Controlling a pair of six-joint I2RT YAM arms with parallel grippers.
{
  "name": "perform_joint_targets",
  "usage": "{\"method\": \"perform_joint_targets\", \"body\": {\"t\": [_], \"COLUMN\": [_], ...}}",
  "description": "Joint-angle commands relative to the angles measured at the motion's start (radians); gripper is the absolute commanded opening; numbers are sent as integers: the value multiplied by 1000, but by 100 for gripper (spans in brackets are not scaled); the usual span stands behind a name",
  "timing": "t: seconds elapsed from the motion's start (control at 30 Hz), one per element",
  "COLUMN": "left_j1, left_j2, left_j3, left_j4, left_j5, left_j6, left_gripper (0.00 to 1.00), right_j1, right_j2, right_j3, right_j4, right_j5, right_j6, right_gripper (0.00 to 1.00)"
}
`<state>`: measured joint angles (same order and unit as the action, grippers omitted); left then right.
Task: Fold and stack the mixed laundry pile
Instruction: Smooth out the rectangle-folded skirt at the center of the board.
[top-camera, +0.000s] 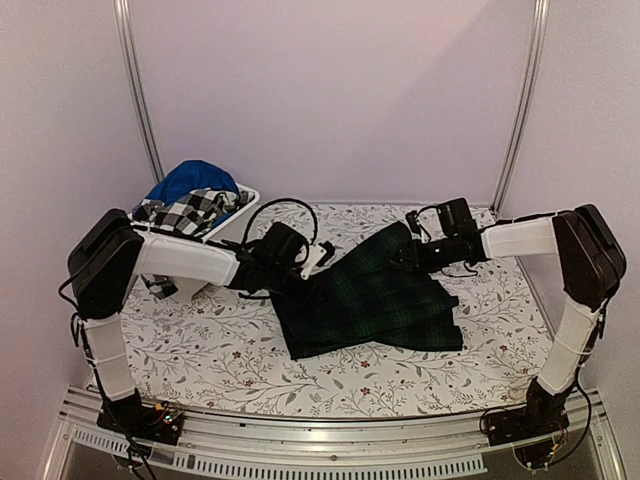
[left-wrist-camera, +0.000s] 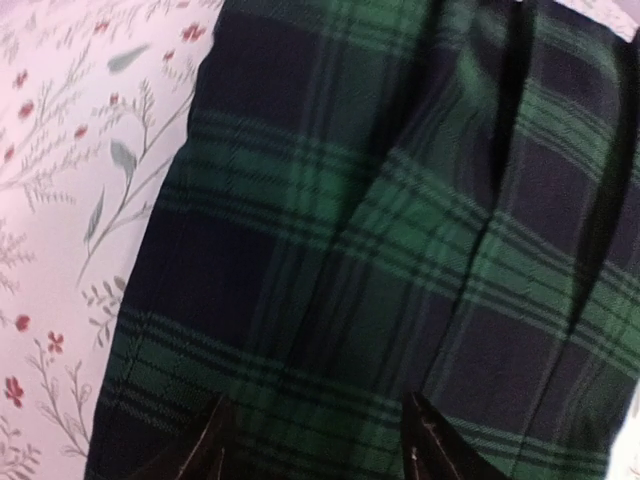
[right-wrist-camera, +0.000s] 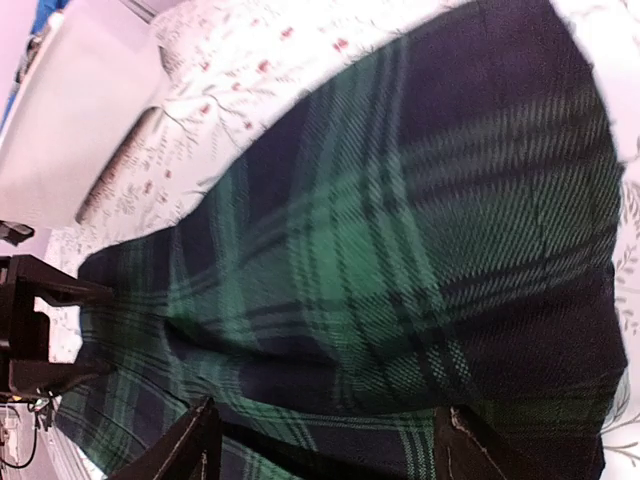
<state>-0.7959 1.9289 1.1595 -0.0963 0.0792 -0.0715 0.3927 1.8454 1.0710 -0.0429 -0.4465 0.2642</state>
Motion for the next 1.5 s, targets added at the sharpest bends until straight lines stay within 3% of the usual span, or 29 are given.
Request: {"method": "perform_joint_targets", "body": {"t": [0.0, 0.13, 0.37, 0.47, 0.6, 0.63, 0.7, 0.77, 0.9, 1.0, 1.23, 1.47], "left_j1": [-124, -192, -309, -315, -315, -315, -308, -293, -238, -177, -85, -54], "left_j2": [-31, 91, 288, 375, 462, 470, 461, 418, 285, 229, 192, 248], "left_j3": [105, 259, 481, 560, 660, 669, 665, 621, 423, 321, 144, 158], "left_j4": [63, 47, 19, -7, -74, -80, -79, -45, 168, 290, 591, 671], "left_j5": [-57, 26, 7, -32, -141, -154, -137, -92, 107, 286, 570, 735], "left_j6": [112, 142, 196, 191, 195, 199, 196, 177, 101, -7, -202, -292], "left_gripper": [60, 63, 72, 77, 74, 72, 58, 37, 14, 2, 0, 0], "right_j1": [-44, -86, -270, -295, -309, -311, -314, -316, -316, -317, -315, -309], "right_j2": [-157, -335, -582, -622, -610, -603, -596, -594, -577, -553, -502, -473], "right_j3": [19, -96, -319, -357, -379, -382, -384, -385, -387, -399, -463, -488], "right_j4": [-20, -37, -52, -58, -57, -56, -51, -46, -25, 8, 148, 203], "right_j5": [-105, -74, -102, -110, -133, -136, -139, -140, -174, -219, -353, -392], "right_j6": [15, 50, 94, 95, 88, 87, 86, 85, 85, 89, 129, 139], "right_gripper": [72, 77, 83, 84, 85, 85, 85, 85, 85, 82, 78, 78]}}
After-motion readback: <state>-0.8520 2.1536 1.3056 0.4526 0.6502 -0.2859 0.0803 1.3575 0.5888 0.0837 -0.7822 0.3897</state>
